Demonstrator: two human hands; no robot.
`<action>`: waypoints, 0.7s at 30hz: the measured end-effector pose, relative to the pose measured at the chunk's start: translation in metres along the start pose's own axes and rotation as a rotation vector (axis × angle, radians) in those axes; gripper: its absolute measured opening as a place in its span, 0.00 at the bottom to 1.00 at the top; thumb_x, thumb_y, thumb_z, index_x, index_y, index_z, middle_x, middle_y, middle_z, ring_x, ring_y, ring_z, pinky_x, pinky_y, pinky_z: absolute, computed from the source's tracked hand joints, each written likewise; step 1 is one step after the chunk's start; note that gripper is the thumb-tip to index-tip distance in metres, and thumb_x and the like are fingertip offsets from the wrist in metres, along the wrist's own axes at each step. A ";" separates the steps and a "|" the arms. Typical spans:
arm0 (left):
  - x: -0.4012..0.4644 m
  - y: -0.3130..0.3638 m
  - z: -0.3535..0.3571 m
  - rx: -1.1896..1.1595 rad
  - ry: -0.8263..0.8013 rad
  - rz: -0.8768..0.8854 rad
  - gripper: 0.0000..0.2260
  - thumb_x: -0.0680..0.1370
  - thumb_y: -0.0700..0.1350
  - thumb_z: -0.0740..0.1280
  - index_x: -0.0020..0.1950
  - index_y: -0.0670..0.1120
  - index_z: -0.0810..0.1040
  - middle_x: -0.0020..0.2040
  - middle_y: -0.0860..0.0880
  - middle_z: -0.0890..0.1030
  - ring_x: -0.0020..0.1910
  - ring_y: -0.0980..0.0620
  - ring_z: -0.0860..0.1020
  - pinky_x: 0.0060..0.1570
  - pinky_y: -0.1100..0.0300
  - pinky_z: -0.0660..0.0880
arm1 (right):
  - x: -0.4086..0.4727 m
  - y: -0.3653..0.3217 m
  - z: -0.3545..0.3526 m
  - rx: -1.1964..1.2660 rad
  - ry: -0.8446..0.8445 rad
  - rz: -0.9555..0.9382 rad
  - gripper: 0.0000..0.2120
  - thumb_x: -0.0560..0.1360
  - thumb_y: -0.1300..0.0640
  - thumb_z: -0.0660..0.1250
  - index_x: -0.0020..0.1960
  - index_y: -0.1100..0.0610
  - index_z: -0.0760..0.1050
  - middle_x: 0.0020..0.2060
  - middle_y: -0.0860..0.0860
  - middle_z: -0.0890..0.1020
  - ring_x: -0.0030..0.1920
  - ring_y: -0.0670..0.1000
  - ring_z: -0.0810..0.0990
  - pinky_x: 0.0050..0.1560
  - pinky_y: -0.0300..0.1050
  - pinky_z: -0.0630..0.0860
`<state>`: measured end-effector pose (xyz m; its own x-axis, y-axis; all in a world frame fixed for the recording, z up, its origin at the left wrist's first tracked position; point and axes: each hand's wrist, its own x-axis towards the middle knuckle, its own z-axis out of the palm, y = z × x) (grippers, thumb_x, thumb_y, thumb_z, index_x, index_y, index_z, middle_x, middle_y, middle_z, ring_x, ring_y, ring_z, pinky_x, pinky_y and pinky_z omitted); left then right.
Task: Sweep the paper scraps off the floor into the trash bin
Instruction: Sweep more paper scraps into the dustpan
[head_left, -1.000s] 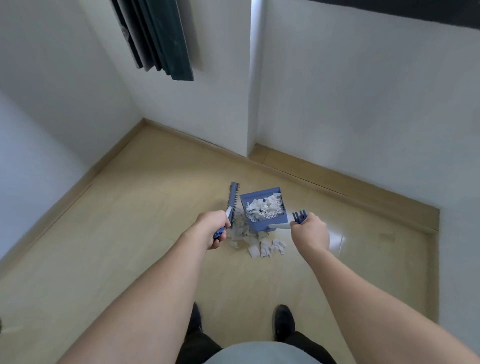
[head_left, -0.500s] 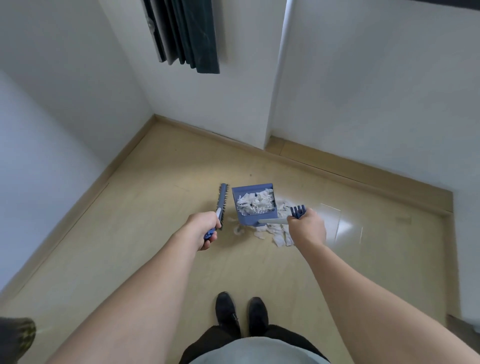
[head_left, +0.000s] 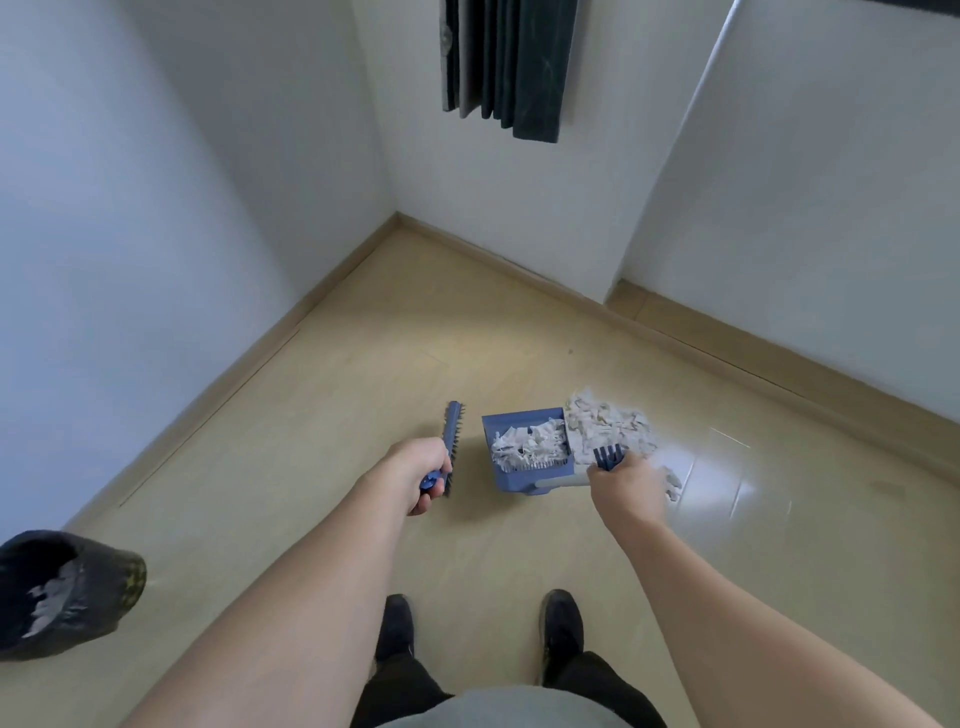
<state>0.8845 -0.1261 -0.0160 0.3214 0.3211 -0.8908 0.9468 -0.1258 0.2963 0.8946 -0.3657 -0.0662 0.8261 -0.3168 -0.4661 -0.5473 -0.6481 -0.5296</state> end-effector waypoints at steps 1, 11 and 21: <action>0.005 -0.009 -0.012 0.008 0.005 0.000 0.04 0.76 0.38 0.61 0.40 0.43 0.71 0.29 0.47 0.70 0.12 0.55 0.64 0.25 0.67 0.61 | -0.011 -0.005 0.013 -0.008 0.005 0.016 0.05 0.75 0.57 0.64 0.41 0.56 0.71 0.37 0.54 0.78 0.37 0.56 0.77 0.29 0.41 0.67; 0.044 -0.076 -0.137 0.079 -0.053 -0.017 0.02 0.76 0.39 0.63 0.46 0.42 0.74 0.30 0.47 0.71 0.20 0.55 0.65 0.24 0.67 0.63 | -0.105 -0.048 0.109 -0.072 0.017 0.069 0.08 0.74 0.58 0.63 0.38 0.54 0.68 0.36 0.52 0.76 0.37 0.56 0.77 0.30 0.42 0.68; 0.017 -0.149 -0.176 0.028 -0.005 -0.047 0.03 0.76 0.39 0.62 0.42 0.42 0.73 0.30 0.47 0.70 0.25 0.53 0.65 0.25 0.65 0.63 | -0.154 -0.043 0.149 -0.046 -0.086 0.004 0.02 0.74 0.59 0.63 0.44 0.56 0.70 0.37 0.54 0.77 0.39 0.58 0.78 0.32 0.43 0.69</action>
<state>0.7520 0.0635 -0.0140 0.2769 0.3229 -0.9050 0.9598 -0.1373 0.2447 0.7711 -0.1861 -0.0769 0.8086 -0.2601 -0.5277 -0.5418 -0.6789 -0.4956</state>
